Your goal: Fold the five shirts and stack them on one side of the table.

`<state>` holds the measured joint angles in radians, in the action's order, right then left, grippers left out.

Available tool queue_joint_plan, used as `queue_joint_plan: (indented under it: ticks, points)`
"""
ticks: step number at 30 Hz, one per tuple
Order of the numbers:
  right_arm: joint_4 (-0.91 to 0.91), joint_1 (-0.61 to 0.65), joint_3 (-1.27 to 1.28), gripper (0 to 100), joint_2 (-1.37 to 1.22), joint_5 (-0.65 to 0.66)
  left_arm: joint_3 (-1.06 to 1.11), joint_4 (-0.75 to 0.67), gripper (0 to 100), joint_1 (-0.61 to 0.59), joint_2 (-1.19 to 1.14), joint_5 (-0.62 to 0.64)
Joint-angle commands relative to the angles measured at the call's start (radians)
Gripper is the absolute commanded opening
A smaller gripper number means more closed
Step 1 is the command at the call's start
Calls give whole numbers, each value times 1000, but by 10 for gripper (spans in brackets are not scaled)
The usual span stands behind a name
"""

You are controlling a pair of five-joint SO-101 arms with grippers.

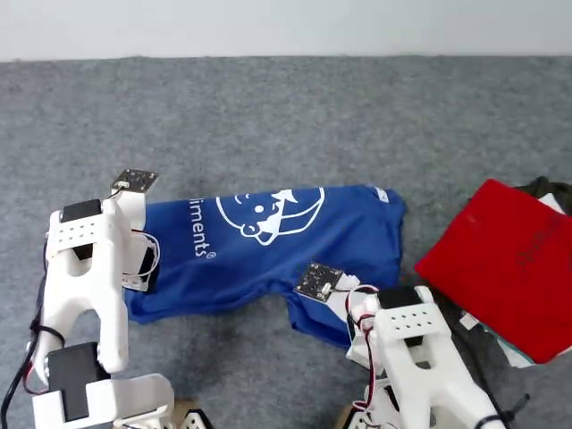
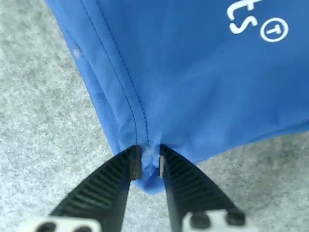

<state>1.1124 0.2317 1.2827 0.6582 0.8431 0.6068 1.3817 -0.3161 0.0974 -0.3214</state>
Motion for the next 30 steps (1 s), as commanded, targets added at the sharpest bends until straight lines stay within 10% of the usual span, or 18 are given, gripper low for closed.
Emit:
queue_joint_plan:
  ticks: [1, 30]
  points:
    - [-87, 8, 40, 25, -15, 12, 7, -6, 73, 9, 32, 3]
    - [101, 15, -470, 11, -25, 15, 65, -57, 73, 9, 32, 3]
